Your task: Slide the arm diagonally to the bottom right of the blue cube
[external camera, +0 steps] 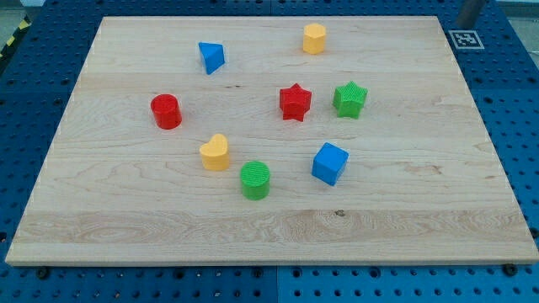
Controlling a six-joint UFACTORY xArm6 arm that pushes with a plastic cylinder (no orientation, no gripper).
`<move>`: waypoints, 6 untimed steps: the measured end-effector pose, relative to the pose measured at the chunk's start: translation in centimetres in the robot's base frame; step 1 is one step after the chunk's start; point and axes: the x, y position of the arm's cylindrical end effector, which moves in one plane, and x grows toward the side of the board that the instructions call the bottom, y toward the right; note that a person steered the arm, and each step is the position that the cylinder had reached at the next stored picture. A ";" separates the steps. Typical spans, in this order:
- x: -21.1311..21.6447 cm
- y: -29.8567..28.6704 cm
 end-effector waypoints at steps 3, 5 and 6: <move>8.1 -6.6; 24.0 -8.3; 32.7 -14.3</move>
